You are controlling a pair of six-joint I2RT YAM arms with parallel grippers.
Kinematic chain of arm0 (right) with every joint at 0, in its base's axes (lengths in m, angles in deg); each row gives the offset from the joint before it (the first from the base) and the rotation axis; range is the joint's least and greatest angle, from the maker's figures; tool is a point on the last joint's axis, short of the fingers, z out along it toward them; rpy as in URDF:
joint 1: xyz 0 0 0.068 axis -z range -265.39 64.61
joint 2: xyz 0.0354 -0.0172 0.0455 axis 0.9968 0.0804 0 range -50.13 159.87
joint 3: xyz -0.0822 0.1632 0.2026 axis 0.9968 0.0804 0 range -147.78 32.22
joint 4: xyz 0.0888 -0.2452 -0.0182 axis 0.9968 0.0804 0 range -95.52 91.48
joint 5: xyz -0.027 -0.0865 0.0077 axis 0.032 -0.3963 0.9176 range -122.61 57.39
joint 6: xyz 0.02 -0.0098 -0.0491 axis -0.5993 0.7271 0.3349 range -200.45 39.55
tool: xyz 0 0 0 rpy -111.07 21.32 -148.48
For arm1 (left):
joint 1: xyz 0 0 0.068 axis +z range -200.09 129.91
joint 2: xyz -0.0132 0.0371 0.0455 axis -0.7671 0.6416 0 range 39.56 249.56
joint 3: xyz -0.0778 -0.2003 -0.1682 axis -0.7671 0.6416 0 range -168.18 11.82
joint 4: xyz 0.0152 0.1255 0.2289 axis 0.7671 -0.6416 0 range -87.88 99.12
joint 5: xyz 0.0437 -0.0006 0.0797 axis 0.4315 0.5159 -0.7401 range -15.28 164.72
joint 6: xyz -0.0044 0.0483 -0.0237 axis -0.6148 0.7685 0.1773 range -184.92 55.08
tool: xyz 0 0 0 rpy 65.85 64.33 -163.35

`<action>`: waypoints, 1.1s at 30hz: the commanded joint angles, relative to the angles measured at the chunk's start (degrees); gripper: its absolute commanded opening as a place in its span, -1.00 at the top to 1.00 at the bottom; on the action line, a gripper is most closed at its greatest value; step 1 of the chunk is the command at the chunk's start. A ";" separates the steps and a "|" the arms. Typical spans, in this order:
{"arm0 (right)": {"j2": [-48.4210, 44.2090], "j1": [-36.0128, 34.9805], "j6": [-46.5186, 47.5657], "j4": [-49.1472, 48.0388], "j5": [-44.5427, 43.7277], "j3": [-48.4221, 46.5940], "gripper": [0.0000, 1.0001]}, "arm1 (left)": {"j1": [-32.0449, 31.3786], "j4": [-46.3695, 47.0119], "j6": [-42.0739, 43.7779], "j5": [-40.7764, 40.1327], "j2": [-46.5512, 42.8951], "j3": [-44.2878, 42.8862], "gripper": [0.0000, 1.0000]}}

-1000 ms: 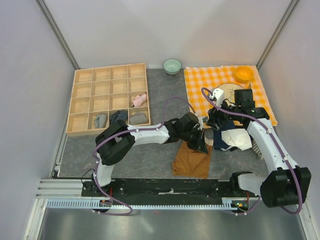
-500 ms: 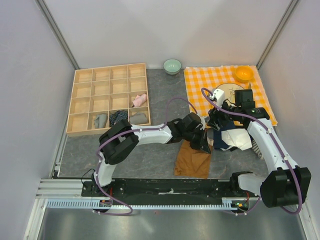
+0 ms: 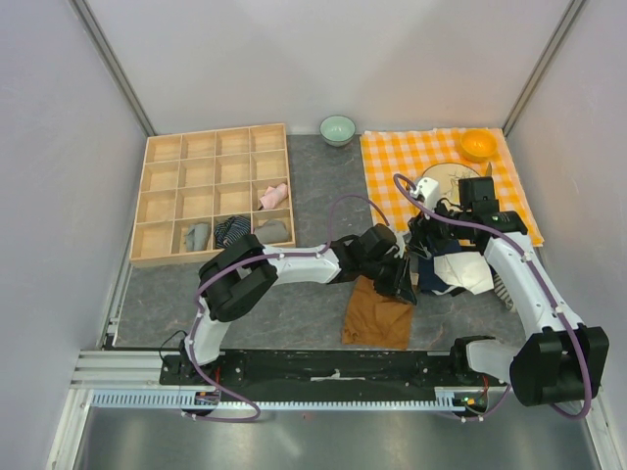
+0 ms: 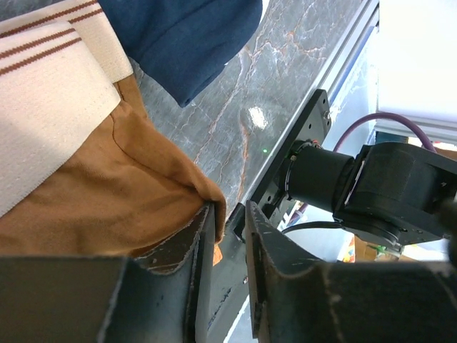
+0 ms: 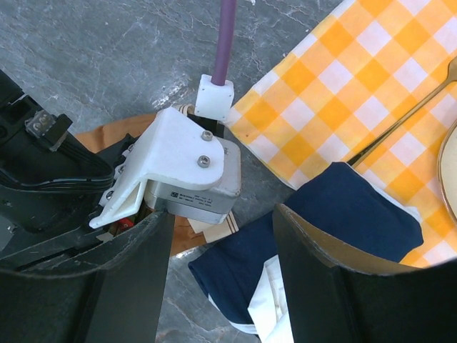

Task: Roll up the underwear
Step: Fold the underwear at the center of the board.

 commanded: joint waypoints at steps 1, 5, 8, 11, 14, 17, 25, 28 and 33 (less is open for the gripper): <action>0.55 -0.30 -0.79 -4.62 2.17 -0.27 -0.31 | -2.36 1.27 0.28 4.44 -1.10 0.77 0.35; 1.95 -0.21 -0.44 -4.36 1.99 -0.18 -0.32 | -2.36 0.83 2.04 4.00 -6.54 4.72 0.15; 2.74 -0.22 -0.26 -4.01 2.08 -0.09 -0.32 | -2.36 1.27 2.74 4.00 -9.61 7.27 0.10; 3.27 -0.21 0.01 -3.92 2.43 0.08 -0.32 | -2.36 1.80 3.35 4.44 -11.90 9.64 0.08; 3.71 -0.13 0.27 -3.92 3.22 0.26 -0.33 | -2.36 1.71 4.76 4.09 -13.67 11.49 0.08; 4.15 -0.13 0.53 -3.75 3.57 0.35 -0.33 | -2.27 -1.53 8.53 1.82 -15.78 11.93 0.07; 5.55 -0.04 0.97 -3.48 4.45 0.52 -0.34 | -2.27 -16.38 20.93 -7.78 -13.86 7.81 0.03; 7.48 -0.04 2.55 -1.73 5.50 0.61 -0.34 | -2.27 -16.22 21.11 -6.37 -12.62 6.66 0.02; 13.20 -0.04 13.68 9.32 7.79 -1.06 -0.32 | -2.27 -14.20 21.90 -7.85 -15.24 8.50 -0.04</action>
